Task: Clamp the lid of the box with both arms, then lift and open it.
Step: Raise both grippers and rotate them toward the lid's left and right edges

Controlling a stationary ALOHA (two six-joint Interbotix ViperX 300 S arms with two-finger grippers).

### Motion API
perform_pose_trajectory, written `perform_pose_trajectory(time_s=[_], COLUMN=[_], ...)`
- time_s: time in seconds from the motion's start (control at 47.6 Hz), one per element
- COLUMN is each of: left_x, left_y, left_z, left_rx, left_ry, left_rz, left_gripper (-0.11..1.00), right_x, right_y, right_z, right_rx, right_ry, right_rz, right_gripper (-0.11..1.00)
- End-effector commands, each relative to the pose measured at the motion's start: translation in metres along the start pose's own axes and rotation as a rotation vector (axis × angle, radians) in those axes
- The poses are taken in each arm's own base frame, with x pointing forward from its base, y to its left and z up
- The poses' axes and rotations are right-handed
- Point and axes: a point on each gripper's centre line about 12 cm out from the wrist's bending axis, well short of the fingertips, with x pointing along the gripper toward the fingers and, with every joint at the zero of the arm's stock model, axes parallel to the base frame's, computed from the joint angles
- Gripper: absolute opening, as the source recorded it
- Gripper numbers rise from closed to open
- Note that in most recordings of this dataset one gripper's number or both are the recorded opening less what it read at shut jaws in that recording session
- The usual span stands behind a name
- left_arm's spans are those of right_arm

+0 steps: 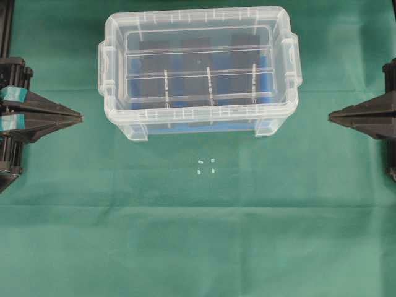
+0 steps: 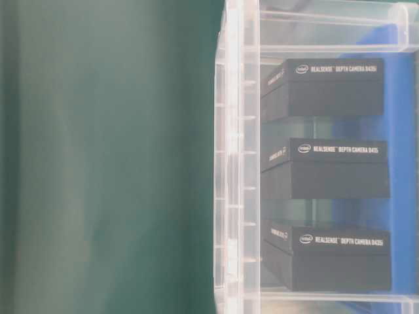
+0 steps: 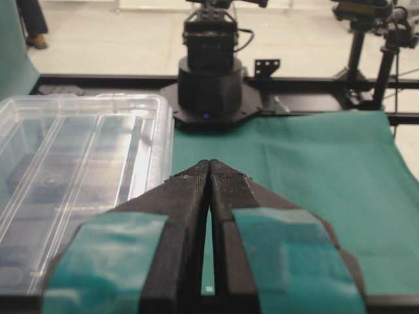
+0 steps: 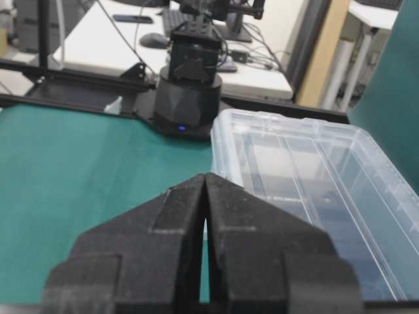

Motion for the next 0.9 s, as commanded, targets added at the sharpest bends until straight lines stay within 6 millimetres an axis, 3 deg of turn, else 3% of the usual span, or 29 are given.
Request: perform_pose_trajectory(time_s=[0.0,0.168,0.273,0.588,0.882], left_x=[0.003,0.003,0.004,-0.002,-0.005], left_y=[0.0,0.0,0.004,0.05,0.075], left_z=[0.002,0.001,0.004,0.002,-0.006], left_rx=[0.007,0.011,0.017,0.029,0.023], left_ry=[0.026,0.041,0.039,0.068,0.117], left_rz=[-0.003,-0.001,0.02,0.245,0.365], left_gripper=[0.02,0.02,0.02,0.02,0.02], right_x=[0.003,0.011,0.014,0.01,0.01], right_y=[-0.001,-0.004,-0.019,-0.075,-0.104], right_z=[0.005,0.01,0.013,0.01,-0.005], right_rx=[0.0,-0.018,-0.037,-0.06,-0.049], right_ry=[-0.009,0.014,0.022,0.053,0.15], right_rz=[-0.003,-0.017,-0.084,-0.342,-0.458], right_gripper=[0.0,0.0,0.0,0.0,0.0])
